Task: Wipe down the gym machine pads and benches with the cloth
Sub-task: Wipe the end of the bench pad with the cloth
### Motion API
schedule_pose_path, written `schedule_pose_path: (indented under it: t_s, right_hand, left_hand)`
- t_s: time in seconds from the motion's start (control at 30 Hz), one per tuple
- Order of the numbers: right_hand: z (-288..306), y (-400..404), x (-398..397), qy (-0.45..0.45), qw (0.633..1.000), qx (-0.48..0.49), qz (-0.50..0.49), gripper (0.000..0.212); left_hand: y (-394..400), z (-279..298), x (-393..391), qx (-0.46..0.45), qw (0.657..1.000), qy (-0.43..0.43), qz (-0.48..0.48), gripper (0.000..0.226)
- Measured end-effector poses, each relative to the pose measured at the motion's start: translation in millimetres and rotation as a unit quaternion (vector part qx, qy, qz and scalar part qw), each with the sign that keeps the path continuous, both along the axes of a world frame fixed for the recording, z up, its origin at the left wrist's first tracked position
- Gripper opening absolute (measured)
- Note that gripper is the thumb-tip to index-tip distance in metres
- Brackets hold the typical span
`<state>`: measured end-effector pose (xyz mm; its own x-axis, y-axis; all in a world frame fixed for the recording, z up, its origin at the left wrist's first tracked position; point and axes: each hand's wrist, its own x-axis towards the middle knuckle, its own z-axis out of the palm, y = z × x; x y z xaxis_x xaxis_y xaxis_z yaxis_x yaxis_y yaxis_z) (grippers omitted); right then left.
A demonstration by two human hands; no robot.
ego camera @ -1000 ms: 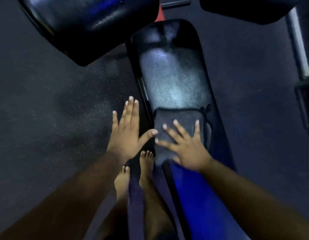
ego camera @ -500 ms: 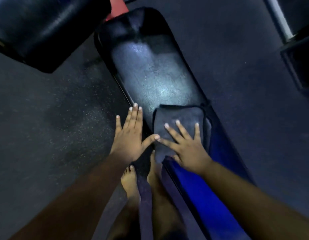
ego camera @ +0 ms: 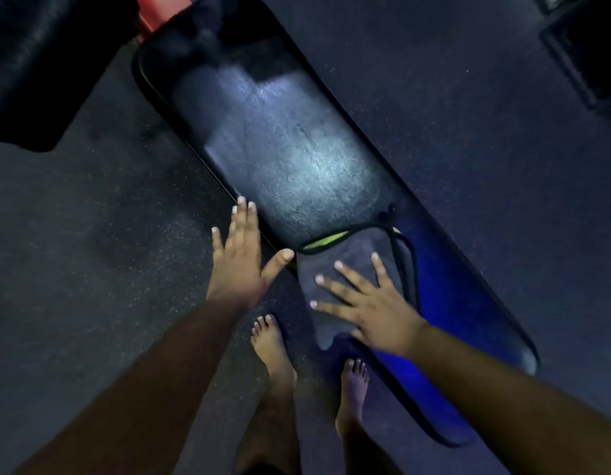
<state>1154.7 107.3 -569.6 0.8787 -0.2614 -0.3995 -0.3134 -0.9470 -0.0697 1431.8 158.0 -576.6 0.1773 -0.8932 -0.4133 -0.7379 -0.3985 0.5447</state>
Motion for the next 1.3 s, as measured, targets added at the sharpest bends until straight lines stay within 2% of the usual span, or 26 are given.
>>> schedule_pose_path:
  t_s: [0.07,0.13,0.2,0.3,0.37,0.47,0.53,0.6,0.67,0.73,0.83,0.9,1.0,1.1,1.23,1.3]
  right_hand:
    - [-6.1,-33.3,20.5,-0.017,0.998,-0.028,-0.061,0.087]
    - [-12.6,-78.3,63.9,-0.054,0.977,-0.031,-0.206,0.07]
    - [-13.4,-106.2,94.7,-0.062,0.958,-0.031,-0.28,0.062]
    - [-11.2,-86.2,64.5,-0.064,0.953,-0.031,-0.293,0.063]
    - [-2.8,-42.6,9.4,-0.042,0.954,-0.035,-0.295,0.075]
    - [11.5,37.7,-79.2,0.022,0.971,-0.021,-0.237,0.097]
    - [11.9,41.1,-98.9,0.043,0.978,-0.011,-0.206,0.105]
    - [0.3,-6.7,-72.9,0.013,0.971,-0.036,-0.236,0.092]
    - [-4.5,-67.7,-26.8,-0.027,0.939,-0.006,-0.344,0.07]
    - [-7.2,-101.0,-4.5,-0.038,0.92,0.011,-0.39,0.06]
    - [-2.5,-81.5,-54.8,-0.038,0.93,-0.004,-0.366,0.059]
    - [10.2,-47.9,-121.9,-0.023,0.921,-0.018,-0.388,0.065]
    - [27.6,20.0,-205.1,0.015,0.903,0.011,-0.429,0.071]
    - [18.6,38.2,-200.1,0.046,0.907,0.001,-0.418,0.076]
    - [5.9,-4.8,-140.4,0.005,0.925,0.017,-0.38,0.065]
    - [5.8,1.8,-159.9,-0.007,0.925,0.012,-0.381,0.062]
  left_hand:
    - [0.7,-4.0,-14.1,-0.004,1.0,-0.011,-0.025,0.113]
    - [1.1,-8.2,-26.1,-0.016,0.999,-0.018,-0.024,0.11]
    - [1.0,-8.5,-36.2,-0.023,0.999,-0.032,-0.016,0.11]
    - [4.2,-0.7,-51.4,-0.014,0.998,-0.052,-0.033,0.112]
    - [8.0,6.7,-62.5,-0.003,0.997,-0.054,-0.062,0.113]
    - [16.5,11.8,-81.0,0.015,0.994,-0.054,-0.097,0.115]
    - [21.1,10.7,-94.1,0.023,0.994,-0.051,-0.099,0.117]
    - [23.7,4.3,-106.0,0.025,0.993,-0.053,-0.106,0.117]
    - [24.8,-0.1,-112.7,0.013,0.991,-0.065,-0.116,0.115]
    - [24.9,-3.6,-118.4,0.002,0.987,-0.091,-0.134,0.113]
    - [28.7,1.1,-127.0,0.01,0.98,-0.12,-0.157,0.111]
    - [32.5,8.9,-136.8,0.006,0.976,-0.129,-0.176,0.112]
    - [41.0,13.2,-156.8,0.008,0.968,-0.13,-0.216,0.113]
    - [47.1,10.9,-183.9,0.006,0.963,-0.122,-0.242,0.113]
    - [53.1,5.8,-214.5,-0.002,0.963,-0.124,-0.238,0.111]
    - [58.4,7.5,-223.4,0.002,0.964,-0.124,-0.235,0.111]
